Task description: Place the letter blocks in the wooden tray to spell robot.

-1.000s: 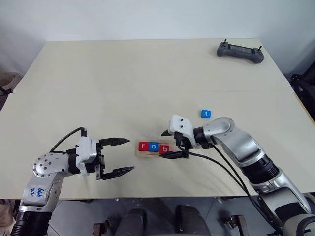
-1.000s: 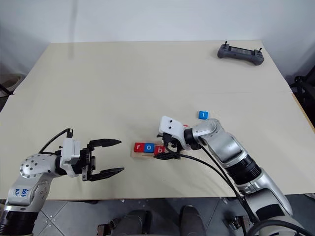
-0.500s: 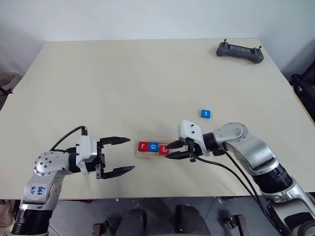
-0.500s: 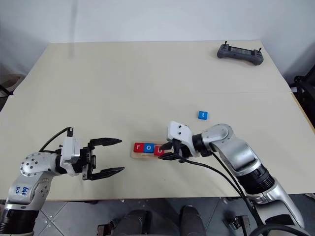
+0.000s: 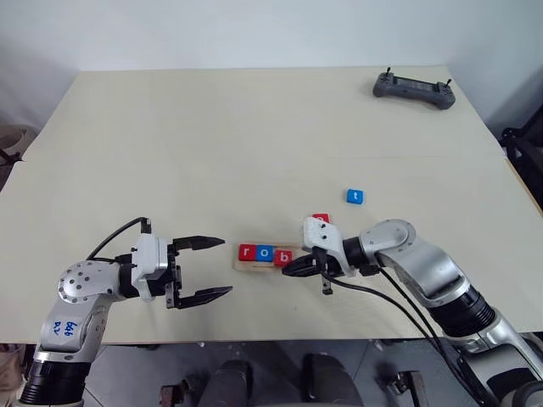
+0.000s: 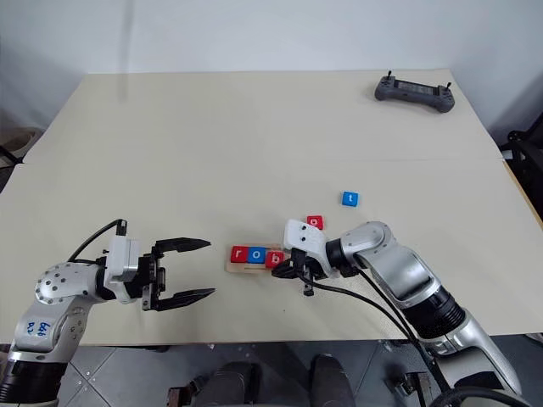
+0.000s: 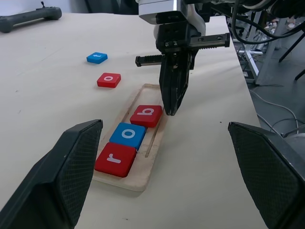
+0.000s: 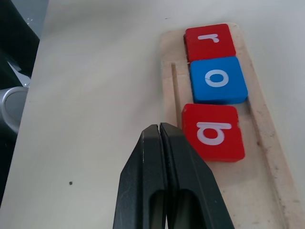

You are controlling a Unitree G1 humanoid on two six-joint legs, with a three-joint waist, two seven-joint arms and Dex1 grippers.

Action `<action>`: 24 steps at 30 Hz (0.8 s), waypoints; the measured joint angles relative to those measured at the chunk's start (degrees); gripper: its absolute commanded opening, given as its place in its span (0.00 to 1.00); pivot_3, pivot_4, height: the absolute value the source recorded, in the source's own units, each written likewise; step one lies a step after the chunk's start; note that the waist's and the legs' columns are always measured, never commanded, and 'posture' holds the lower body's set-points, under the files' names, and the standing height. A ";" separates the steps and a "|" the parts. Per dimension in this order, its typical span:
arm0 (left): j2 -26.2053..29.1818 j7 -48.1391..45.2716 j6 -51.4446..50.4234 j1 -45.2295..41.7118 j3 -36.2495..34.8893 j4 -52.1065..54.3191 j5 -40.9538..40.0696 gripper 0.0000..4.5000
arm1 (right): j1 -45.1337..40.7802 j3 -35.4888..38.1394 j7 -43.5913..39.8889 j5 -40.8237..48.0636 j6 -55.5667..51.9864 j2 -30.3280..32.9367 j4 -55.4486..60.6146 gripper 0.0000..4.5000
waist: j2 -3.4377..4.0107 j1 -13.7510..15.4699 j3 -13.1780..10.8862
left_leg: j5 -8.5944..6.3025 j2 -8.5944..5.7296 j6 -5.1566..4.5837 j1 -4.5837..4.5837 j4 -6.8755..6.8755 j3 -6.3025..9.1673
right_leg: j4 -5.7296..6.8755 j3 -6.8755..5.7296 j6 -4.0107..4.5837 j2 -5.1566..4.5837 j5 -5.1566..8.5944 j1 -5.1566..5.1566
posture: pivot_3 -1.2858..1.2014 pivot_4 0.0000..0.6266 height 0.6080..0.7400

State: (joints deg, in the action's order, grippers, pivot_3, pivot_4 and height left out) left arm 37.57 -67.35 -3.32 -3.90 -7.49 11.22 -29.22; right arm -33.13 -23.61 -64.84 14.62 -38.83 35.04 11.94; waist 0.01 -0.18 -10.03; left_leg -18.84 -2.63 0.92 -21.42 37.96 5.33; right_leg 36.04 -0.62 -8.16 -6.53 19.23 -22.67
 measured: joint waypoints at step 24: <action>-0.36 0.94 0.00 -0.07 0.42 0.00 0.01 1.00 | -1.92 0.70 2.11 -0.29 -0.20 -2.34 -3.24 0.01 | 0.00 -0.03 0.00 | 0.00 0.00 0.00 0.00 -0.01 0.00 | 0.00 0.00 0.00 0.00 0.00 0.00 | 0.52 0.24 1.00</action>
State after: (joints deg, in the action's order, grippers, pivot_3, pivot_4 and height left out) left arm 37.21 -66.41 -3.32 -3.97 -7.06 11.23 -29.21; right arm -35.05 -22.91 -62.73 14.32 -39.03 32.71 8.70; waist 0.01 -0.21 -10.03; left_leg -18.84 -2.63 0.92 -21.42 37.95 5.33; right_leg 36.04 -0.62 -8.16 -6.53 19.23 -22.67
